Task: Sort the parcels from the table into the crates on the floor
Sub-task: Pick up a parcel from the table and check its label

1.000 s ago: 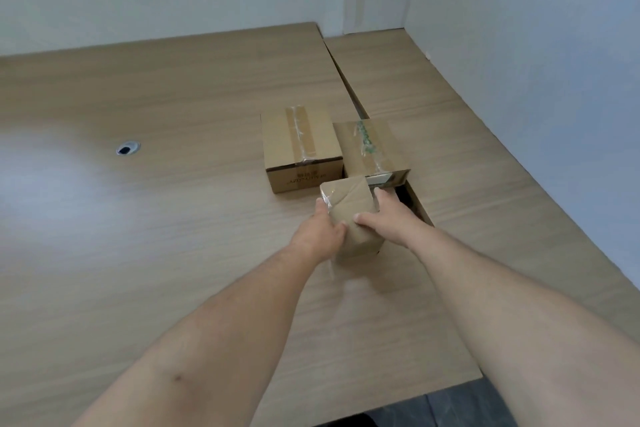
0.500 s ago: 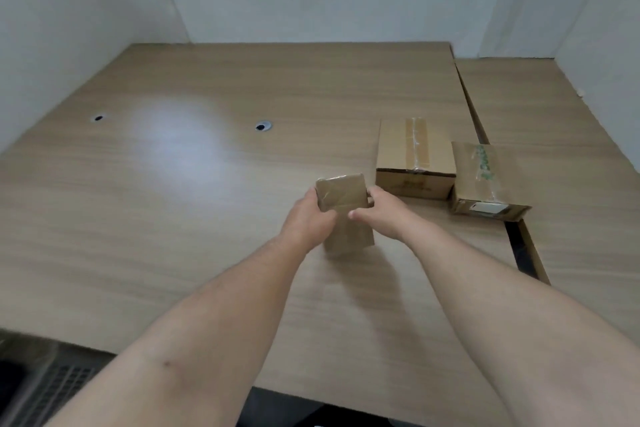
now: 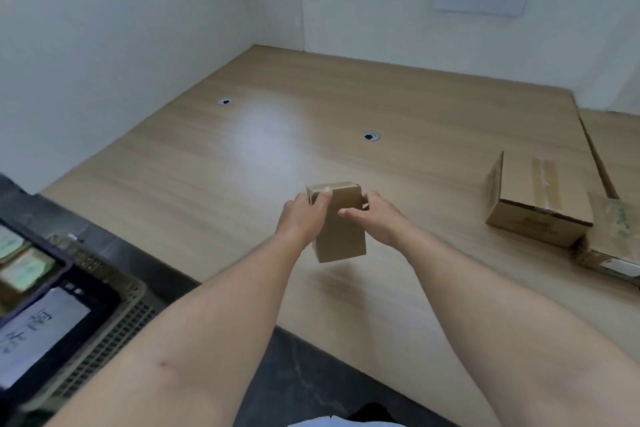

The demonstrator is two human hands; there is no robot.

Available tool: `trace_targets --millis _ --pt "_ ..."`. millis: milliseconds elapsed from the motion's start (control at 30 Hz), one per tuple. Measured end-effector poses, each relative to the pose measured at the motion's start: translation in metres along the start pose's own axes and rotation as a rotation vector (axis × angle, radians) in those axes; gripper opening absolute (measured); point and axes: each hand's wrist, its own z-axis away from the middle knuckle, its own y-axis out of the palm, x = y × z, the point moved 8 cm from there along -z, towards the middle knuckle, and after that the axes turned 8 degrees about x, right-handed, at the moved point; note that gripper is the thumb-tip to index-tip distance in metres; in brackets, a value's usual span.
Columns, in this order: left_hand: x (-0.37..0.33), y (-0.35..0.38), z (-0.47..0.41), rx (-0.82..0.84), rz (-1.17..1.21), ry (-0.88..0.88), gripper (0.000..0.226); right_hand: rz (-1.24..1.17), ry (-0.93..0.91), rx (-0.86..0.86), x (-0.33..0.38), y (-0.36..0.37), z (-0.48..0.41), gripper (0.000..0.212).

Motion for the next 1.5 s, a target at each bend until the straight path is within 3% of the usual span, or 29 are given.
trace_targets --millis 367,467,567,733,867,1267,1333,1433,1500 --pt "0.107 -0.151 0.02 -0.165 0.167 -0.107 0.05 0.109 -0.139 0.115 0.122 0.139 -0.033 0.042" --pt "0.139 -0.186 0.026 -0.175 0.207 -0.112 0.058 0.14 -0.154 0.138 0.15 0.181 -0.042 0.042" --pt "0.169 -0.219 0.035 -0.154 0.205 -0.135 0.086 0.151 -0.155 0.186 0.172 0.224 -0.05 0.044" --pt "0.222 -0.277 0.058 -0.174 0.213 -0.171 0.093 0.166 -0.207 0.294 0.211 0.301 -0.055 0.073" --pt "0.265 -0.311 0.081 -0.213 0.223 -0.225 0.085 0.229 -0.223 0.366 0.238 0.358 -0.057 0.074" --pt "0.377 -0.401 0.133 -0.576 0.386 -0.364 0.027 0.146 -0.304 0.584 0.313 0.507 -0.072 0.02" --pt "0.391 -0.419 0.141 -0.647 0.395 -0.389 0.019 0.14 -0.314 0.58 0.327 0.524 -0.076 0.02" --pt "0.41 -0.442 0.149 -0.714 0.425 -0.433 0.015 0.082 -0.308 0.617 0.347 0.548 -0.082 0.041" --pt "0.421 -0.456 0.151 -0.729 0.459 -0.461 0.018 0.046 -0.298 0.681 0.362 0.565 -0.087 0.036"
